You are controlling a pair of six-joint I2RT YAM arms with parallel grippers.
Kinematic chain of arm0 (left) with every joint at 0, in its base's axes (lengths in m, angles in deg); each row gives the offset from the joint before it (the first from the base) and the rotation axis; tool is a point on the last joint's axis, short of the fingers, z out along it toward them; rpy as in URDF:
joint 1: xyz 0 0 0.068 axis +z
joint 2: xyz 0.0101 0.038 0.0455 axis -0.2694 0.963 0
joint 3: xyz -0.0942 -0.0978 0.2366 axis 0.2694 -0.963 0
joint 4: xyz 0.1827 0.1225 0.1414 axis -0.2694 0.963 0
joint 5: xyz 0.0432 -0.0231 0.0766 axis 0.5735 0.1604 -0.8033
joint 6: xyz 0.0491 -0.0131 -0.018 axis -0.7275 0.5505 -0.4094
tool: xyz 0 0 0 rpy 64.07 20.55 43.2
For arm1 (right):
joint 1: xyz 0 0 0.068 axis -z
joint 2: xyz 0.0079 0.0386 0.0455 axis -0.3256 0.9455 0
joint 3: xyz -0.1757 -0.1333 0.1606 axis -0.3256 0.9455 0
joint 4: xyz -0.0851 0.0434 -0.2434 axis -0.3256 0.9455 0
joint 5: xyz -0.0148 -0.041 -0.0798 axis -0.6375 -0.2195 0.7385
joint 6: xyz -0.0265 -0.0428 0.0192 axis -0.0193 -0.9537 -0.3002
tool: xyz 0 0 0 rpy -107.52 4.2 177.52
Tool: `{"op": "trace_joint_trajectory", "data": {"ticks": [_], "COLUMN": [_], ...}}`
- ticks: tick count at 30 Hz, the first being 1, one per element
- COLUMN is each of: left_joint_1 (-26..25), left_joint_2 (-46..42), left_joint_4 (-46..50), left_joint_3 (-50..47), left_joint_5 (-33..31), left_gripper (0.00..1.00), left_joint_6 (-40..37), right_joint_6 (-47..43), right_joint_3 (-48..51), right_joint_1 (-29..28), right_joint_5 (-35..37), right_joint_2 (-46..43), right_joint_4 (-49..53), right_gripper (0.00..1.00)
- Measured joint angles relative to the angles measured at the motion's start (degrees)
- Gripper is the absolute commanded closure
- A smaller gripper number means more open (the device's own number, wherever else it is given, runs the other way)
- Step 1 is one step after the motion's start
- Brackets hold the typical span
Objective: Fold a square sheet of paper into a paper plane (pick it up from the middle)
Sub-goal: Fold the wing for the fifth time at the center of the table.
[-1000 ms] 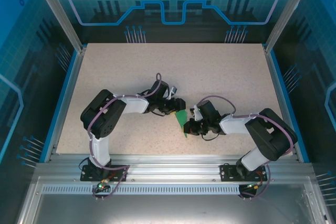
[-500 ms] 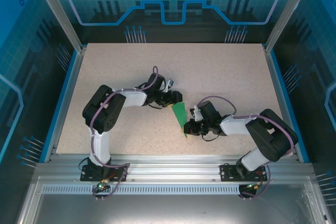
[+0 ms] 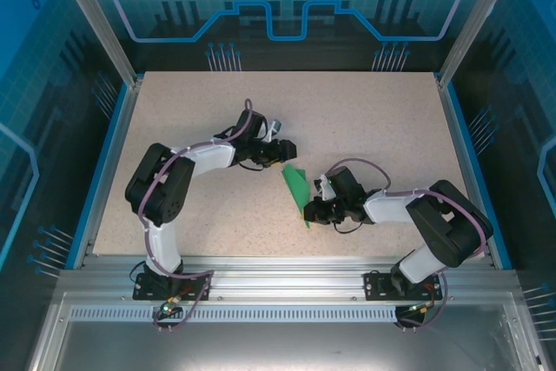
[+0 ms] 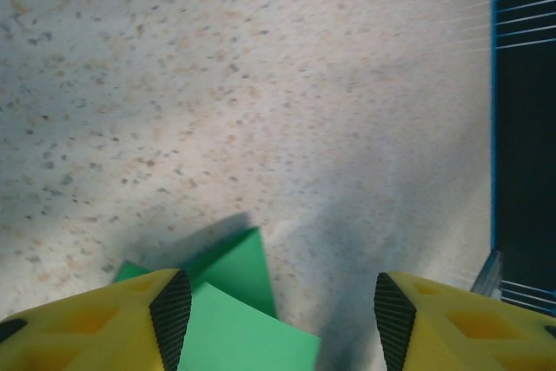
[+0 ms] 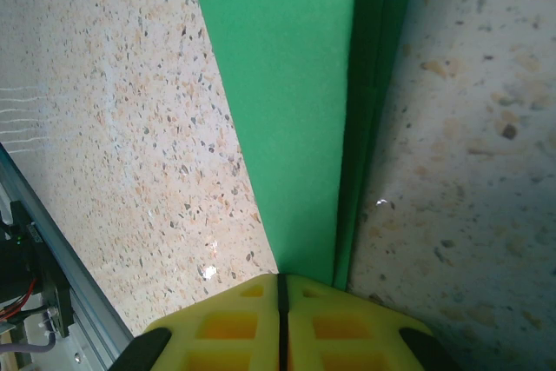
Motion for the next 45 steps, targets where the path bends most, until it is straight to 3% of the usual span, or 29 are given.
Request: {"op": "trace_joint_trajectory", "data": {"ticks": [7, 15, 34, 45], "left_joint_1": [-1.9, -8.9, -11.2, -11.2], "left_joint_2": [-9.5, -10.3, 0.8, 0.9], "left_joint_4": [-0.5, -0.6, -6.2, -6.2], "left_joint_3": [-5.1, -8.9, -9.2, -9.0], "left_joint_5": [-1.0, -3.9, -5.2, -5.7], "left_gripper": [0.38, 0.38, 0.41, 0.42], "left_joint_6": [2.3, 5.9, 11.4, 11.6], "right_joint_6": [0.0, 0.0, 0.0, 0.0], "right_joint_3": [-0.8, -0.9, -0.8, -1.7], "right_joint_1": [0.0, 0.0, 0.0, -0.1], "right_joint_5": [-0.1, -0.2, -0.4, 1.4], "right_joint_2": [0.4, 0.5, 0.3, -4.0], "right_joint_4": [1.1, 1.3, 0.9, 6.9], "right_gripper": [0.91, 0.91, 0.90, 0.87]}}
